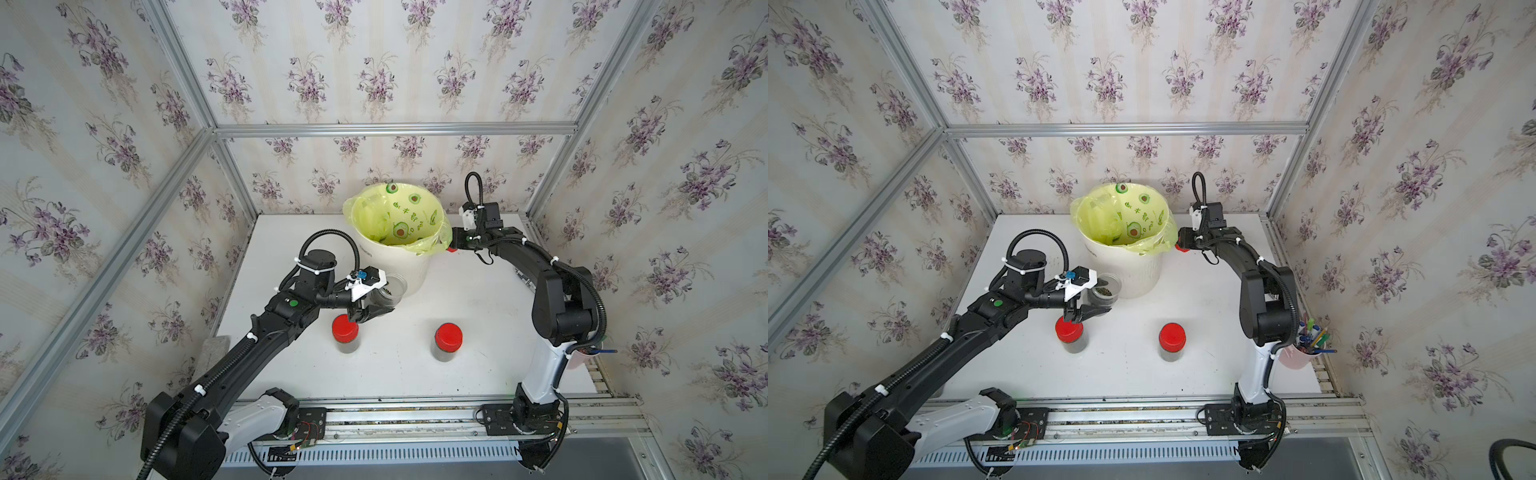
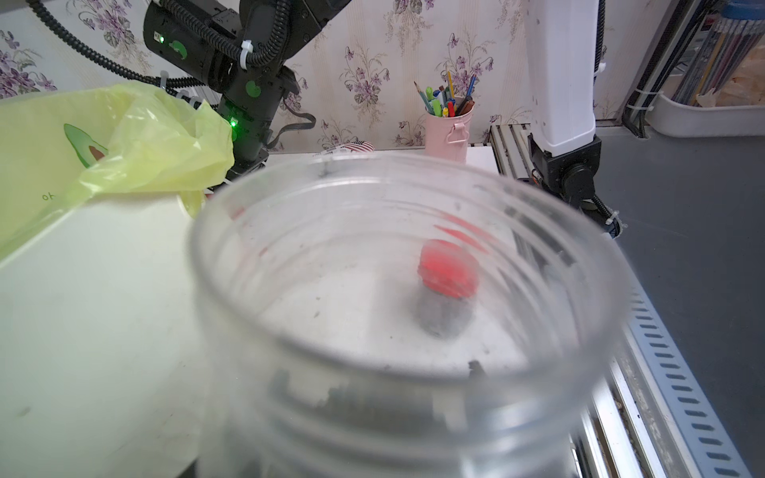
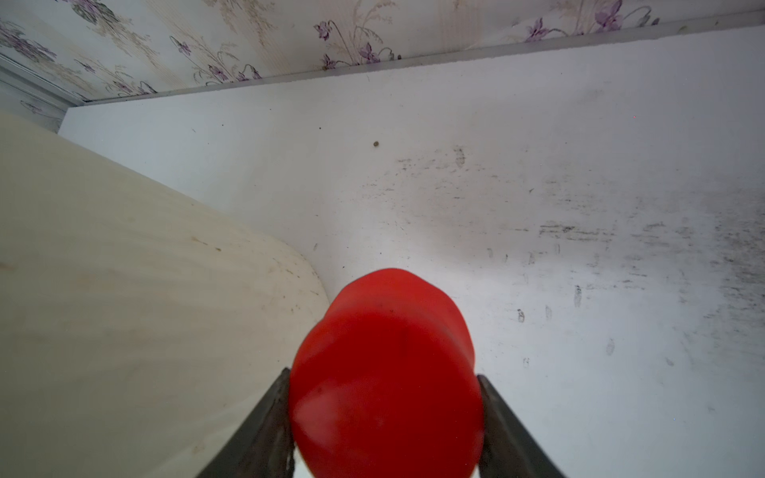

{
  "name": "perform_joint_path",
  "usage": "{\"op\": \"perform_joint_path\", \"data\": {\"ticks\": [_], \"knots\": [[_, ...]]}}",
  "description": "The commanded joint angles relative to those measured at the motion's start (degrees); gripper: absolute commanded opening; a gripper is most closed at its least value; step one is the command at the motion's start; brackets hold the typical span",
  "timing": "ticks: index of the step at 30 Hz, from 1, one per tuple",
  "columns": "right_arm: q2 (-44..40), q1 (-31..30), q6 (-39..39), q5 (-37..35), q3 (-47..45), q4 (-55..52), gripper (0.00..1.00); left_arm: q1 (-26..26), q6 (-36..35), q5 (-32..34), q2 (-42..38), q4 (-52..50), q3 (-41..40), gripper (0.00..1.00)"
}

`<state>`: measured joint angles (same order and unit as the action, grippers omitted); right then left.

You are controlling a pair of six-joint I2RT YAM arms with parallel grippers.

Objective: Empty moldy tea leaves from jars
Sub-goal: Place the lid at the center of the board.

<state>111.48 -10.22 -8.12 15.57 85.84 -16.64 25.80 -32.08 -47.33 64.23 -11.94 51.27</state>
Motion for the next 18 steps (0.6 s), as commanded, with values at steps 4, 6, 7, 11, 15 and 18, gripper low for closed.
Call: {"op": "perform_joint_path", "data": {"ticks": [4,6,7,11,15,18], "knots": [[3.3,0.0,-0.8,-1.1,1.8,0.6,0.31,0.0,-0.8,0.2,0.1,1.4,0.4,0.54],[4.1,0.0,-0.8,-1.8,2.1,0.5,0.31,0.0,-0.8,0.3,0.1,1.4,0.4,0.54],[4.4,0.0,-0.8,-2.1,2.2,0.5,0.32,0.0,-0.8,0.4,0.0,1.4,0.4,0.54],[6.6,0.0,-0.1,-3.2,3.7,-0.7,0.32,0.0,-0.7,0.8,-0.3,1.4,0.3,0.54],[8.4,-0.1,0.3,-3.3,4.4,-1.3,0.33,0.0,-0.5,1.1,-0.3,1.4,0.4,0.54],[9.6,-0.1,0.2,-3.8,4.9,-1.6,0.33,0.0,-0.6,1.3,-0.3,1.4,0.3,0.54]]}}
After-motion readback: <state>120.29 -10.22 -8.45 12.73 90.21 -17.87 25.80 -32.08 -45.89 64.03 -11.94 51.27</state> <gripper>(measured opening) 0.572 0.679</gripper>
